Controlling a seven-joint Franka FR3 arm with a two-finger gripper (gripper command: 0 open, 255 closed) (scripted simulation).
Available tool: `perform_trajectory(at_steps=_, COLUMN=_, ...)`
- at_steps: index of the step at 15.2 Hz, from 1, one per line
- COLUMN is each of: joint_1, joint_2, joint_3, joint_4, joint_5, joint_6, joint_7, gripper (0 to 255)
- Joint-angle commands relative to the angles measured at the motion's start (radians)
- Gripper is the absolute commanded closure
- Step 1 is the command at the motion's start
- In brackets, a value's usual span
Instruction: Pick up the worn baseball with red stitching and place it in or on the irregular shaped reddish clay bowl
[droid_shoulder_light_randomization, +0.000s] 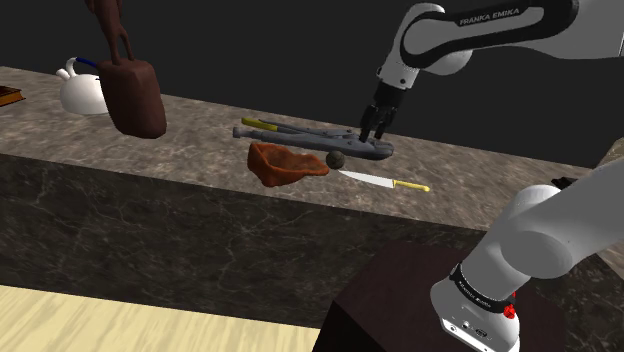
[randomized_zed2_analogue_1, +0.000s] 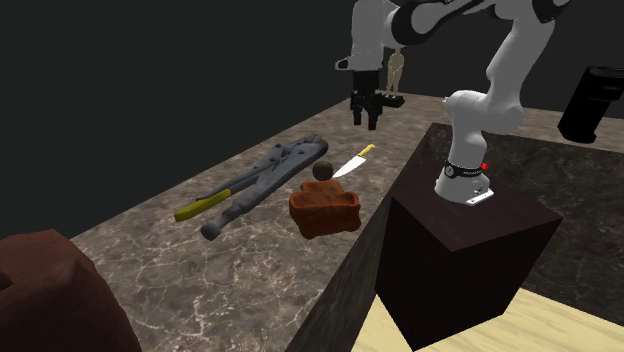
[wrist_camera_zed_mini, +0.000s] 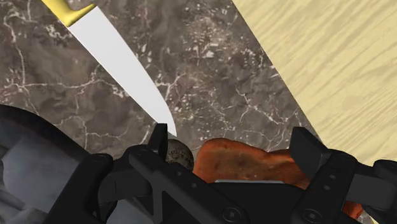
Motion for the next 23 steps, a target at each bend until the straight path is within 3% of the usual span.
perform_trajectory(at_steps=1, joint_1=0.002, joint_2=0.066, joint_3=-0.013, joint_4=0.015, joint_5=0.013, joint_6=0.058, joint_7=-0.021, gripper=0)
perform_trajectory(at_steps=11, joint_1=-0.001, joint_2=0.435, joint_3=-0.069, joint_4=0.172, joint_5=0.143, joint_6=0.278, joint_7=-0.169, gripper=0)
perform_trajectory(at_steps=19, joint_1=0.006, joint_2=0.503, joint_3=-0.056, joint_4=0.144, joint_5=0.186, joint_6=0.371, joint_7=-0.197, gripper=0)
perform_trajectory(at_steps=23, joint_1=0.006, joint_2=0.503, joint_3=-0.056, joint_4=0.144, joint_5=0.186, joint_6=0.371, joint_7=-0.197, gripper=0)
